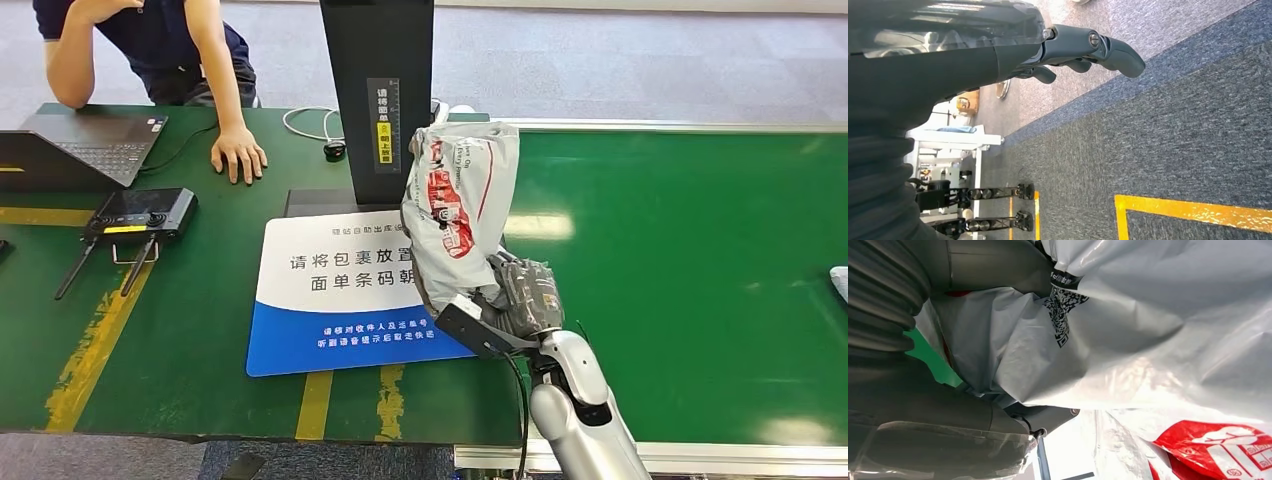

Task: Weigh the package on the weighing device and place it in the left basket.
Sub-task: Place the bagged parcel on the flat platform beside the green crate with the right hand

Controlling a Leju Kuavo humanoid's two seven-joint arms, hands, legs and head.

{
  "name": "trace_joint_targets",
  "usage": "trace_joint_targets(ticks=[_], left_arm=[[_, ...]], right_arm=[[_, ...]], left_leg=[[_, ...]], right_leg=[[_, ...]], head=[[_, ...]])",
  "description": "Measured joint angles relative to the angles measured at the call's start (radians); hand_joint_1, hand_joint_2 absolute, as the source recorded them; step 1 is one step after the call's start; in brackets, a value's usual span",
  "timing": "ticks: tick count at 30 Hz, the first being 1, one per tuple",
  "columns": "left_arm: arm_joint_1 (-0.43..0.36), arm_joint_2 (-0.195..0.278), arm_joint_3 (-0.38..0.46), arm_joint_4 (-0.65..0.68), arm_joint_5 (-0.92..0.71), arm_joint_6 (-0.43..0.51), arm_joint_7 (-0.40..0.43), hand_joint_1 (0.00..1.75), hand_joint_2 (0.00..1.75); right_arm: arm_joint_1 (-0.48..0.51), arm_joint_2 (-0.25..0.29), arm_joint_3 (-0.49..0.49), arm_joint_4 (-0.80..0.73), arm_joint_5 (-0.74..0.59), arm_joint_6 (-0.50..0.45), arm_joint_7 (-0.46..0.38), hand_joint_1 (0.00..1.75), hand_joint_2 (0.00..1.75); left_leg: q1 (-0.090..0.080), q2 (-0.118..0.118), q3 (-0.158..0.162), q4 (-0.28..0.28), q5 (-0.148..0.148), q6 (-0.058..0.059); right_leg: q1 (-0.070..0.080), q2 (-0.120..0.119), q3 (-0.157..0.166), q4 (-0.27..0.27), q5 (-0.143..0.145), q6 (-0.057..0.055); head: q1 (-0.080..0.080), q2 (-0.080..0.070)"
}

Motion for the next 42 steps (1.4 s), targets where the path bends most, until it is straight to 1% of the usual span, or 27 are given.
trace_joint_targets(ticks=[2,5,6,9,11,13,20,27,38,42], left_arm=[[-0.001,-0.002,0.000,0.000,0.001,0.000,0.000,0.00,1.75],[-0.002,-0.005,-0.001,0.000,0.002,0.000,-0.002,0.00,1.75],[-0.003,-0.006,-0.001,0.000,0.002,0.000,-0.003,0.00,1.75],[-0.004,-0.008,-0.005,0.000,0.001,-0.001,-0.004,0.00,1.75],[-0.004,-0.009,-0.007,0.000,0.000,-0.002,-0.005,0.00,1.75],[-0.005,-0.009,-0.007,0.000,-0.001,-0.003,-0.005,0.00,1.75],[-0.005,-0.010,-0.007,0.000,-0.001,-0.005,-0.012,0.00,1.75],[-0.004,-0.010,-0.007,0.000,0.002,-0.010,-0.018,0.00,1.75],[-0.003,-0.010,-0.007,0.000,0.010,-0.005,-0.024,0.00,1.75],[-0.003,-0.010,-0.007,0.000,0.012,-0.002,-0.024,0.00,1.75]], right_arm=[[-0.039,-0.001,0.015,0.060,-0.002,-0.019,-0.010,1.17,1.75],[-0.088,-0.001,0.039,0.134,-0.015,-0.050,-0.029,0.39,1.75],[-0.104,-0.001,0.049,0.156,-0.023,-0.057,-0.039,0.17,1.75],[-0.138,-0.002,0.084,0.201,-0.059,-0.069,-0.090,0.17,1.75],[-0.145,-0.002,0.107,0.209,-0.076,-0.070,-0.127,0.09,1.75],[-0.149,-0.002,0.123,0.217,-0.084,-0.071,-0.140,0.00,1.75],[-0.165,-0.006,0.173,0.241,-0.092,-0.049,-0.191,0.00,1.75],[-0.175,-0.009,0.203,0.257,-0.095,-0.047,-0.197,0.00,1.75],[-0.185,-0.009,0.221,0.278,-0.105,-0.059,-0.172,0.00,1.75],[-0.185,-0.010,0.221,0.278,-0.106,-0.077,-0.136,0.00,1.75]], left_leg=[[0.000,0.000,0.000,0.000,0.000,0.000],[0.000,0.000,0.000,0.000,0.000,0.000],[0.000,0.000,0.000,0.000,0.000,0.000],[0.000,0.000,0.000,0.000,0.000,0.000],[0.000,0.000,-0.001,0.000,0.000,0.000],[0.000,0.000,-0.001,0.000,0.000,0.000],[0.000,0.000,-0.001,0.000,0.000,0.000],[0.000,0.000,-0.001,0.000,0.000,0.000],[0.000,0.000,-0.001,0.000,0.000,0.000],[0.000,0.000,-0.001,0.000,0.000,0.000]], right_leg=[[0.000,0.000,0.000,0.000,0.000,0.000],[0.000,0.000,0.000,0.000,0.000,0.000],[0.000,0.000,0.000,0.000,0.000,0.000],[0.000,0.000,-0.001,0.000,0.000,0.000],[0.000,0.000,-0.001,0.000,0.000,-0.001],[0.000,0.000,-0.001,0.000,0.000,-0.001],[0.000,0.000,-0.001,0.000,0.000,0.000],[0.000,0.000,-0.001,0.000,0.000,0.000],[0.000,0.000,-0.001,0.000,0.000,-0.001],[0.000,0.000,-0.001,0.000,0.000,0.000]], head=[[0.000,0.000],[0.000,0.000],[0.000,0.000],[0.000,0.000],[0.000,0.000],[0.000,0.000],[0.000,0.000],[0.000,0.000],[0.000,0.000],[0.000,0.000]])
